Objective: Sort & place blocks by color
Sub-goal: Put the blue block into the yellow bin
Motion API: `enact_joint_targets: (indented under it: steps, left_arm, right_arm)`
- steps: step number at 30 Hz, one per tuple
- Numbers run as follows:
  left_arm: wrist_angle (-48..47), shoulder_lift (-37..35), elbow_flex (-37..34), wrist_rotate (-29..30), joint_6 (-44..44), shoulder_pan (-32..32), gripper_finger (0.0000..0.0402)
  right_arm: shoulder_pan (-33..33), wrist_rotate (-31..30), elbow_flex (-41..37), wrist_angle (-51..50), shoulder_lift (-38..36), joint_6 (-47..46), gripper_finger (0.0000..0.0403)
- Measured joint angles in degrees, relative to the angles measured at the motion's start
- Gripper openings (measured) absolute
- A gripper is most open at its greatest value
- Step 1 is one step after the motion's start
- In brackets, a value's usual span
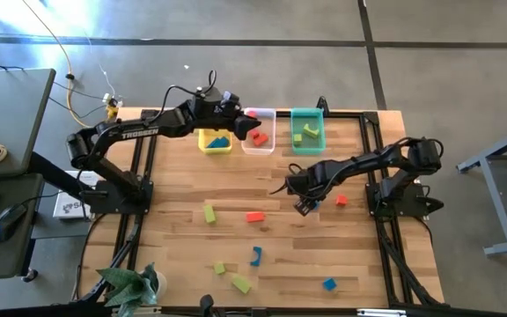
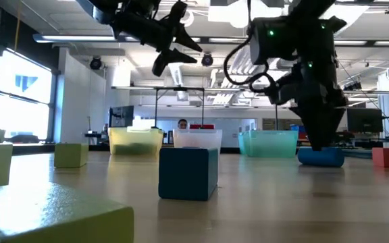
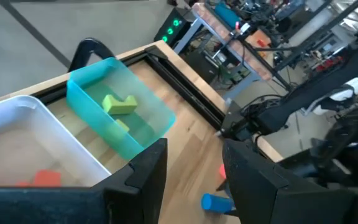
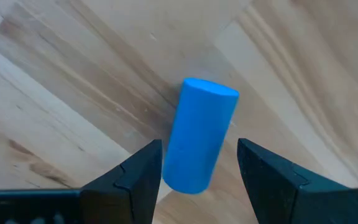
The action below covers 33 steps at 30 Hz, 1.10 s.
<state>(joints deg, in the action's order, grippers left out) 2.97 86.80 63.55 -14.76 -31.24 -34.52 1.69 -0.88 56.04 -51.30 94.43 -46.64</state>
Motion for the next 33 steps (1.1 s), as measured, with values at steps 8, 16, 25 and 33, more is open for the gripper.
enact_joint_targets:
  steps: [8,16,25,33]
  left_arm:
    - [-0.8,0.02,0.0,0.21,-0.02,0.44,0.0145]
    - [-1.04,0.04,0.0,0.42,-0.02,0.45,0.0145]
    - [-2.33,0.09,0.0,-0.02,-4.88,0.45,0.0145]
    - [-2.35,0.09,0.0,-0.04,-7.57,0.45,0.0145]
  right_arm:
    - [-0.02,2.08,-5.63,6.9,0.0,-1.33,0.0189]
    - [-0.2,4.09,-6.59,8.4,-0.15,1.54,0.0105]
    - [-4.2,1.78,-1.96,9.77,0.02,16.53,0.0105]
    - [-10.77,1.59,5.14,9.92,0.02,30.61,0.0105]
